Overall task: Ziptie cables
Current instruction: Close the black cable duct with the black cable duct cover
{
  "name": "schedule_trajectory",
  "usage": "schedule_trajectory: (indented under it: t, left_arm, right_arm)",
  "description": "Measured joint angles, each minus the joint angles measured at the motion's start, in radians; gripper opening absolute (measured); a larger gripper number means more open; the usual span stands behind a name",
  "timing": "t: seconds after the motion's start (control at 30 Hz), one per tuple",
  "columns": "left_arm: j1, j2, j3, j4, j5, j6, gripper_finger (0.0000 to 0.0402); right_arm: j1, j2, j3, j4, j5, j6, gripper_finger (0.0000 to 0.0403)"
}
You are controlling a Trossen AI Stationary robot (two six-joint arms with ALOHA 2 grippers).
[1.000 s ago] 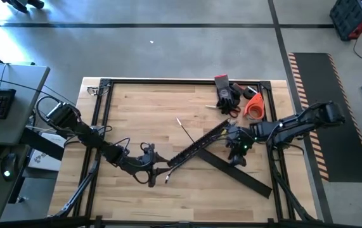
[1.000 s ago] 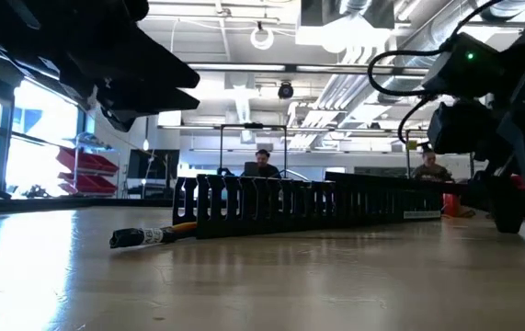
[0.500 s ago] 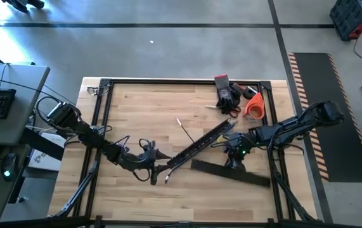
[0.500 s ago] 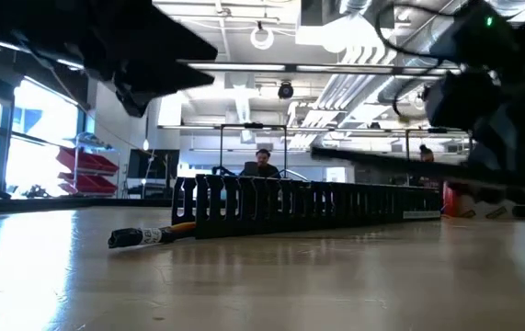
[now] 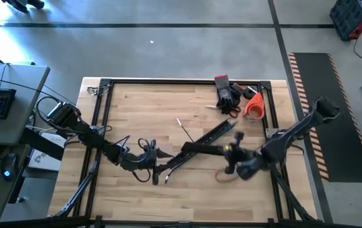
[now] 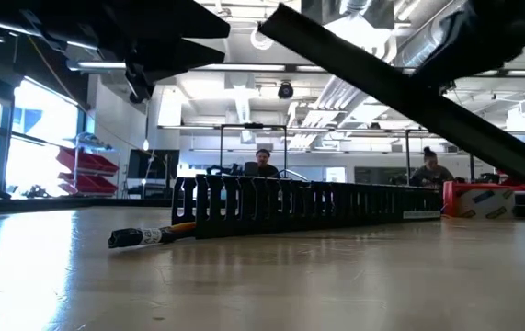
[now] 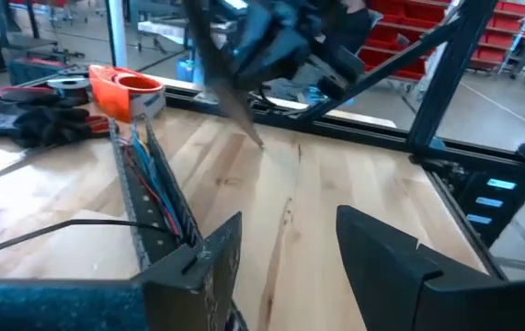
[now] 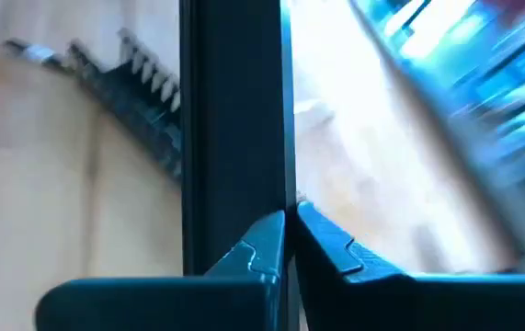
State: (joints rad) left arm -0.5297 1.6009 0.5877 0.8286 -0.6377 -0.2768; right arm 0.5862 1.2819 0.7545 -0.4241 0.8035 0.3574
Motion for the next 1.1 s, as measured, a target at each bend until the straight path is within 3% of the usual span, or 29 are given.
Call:
schedule_trajectory:
  t: [0.2,0.4,0.53,0.7,0.87,1.0,1.1]
  left_arm:
    - [-0.001,0.0,0.0,-0.01,-0.031,0.011,0.0154]
    - [-0.001,0.0,0.0,-0.016,-0.056,0.019,0.0154]
    - [-0.001,0.0,0.007,-0.02,-0.076,0.048,0.0154]
    - [-0.001,0.0,0.031,-0.031,-0.114,0.118,0.0154]
    - [-0.008,-0.004,0.083,-0.222,-0.135,0.218,0.0159]
    - [0.003,-0.011,0.139,-0.475,-0.129,0.127,0.0182]
    - [0.024,-0.011,0.156,-0.568,-0.116,0.048,0.0202]
  right_arm:
    - [0.19,0.2,-0.076,0.146,0.349,-0.027,0.0]
    - [0.22,0.456,-0.006,0.18,0.591,-0.048,0.0001]
    - [0.192,0.535,0.066,0.18,0.606,-0.213,0.0001]
    - [0.164,0.543,0.116,0.171,0.753,-0.441,0.0001]
    - [0.156,0.534,0.119,0.151,0.718,-0.445,0.0001]
    - [0.159,0.534,0.119,0.145,0.706,-0.419,0.0001]
    - [0.158,0.534,0.119,0.144,0.703,-0.414,0.0001]
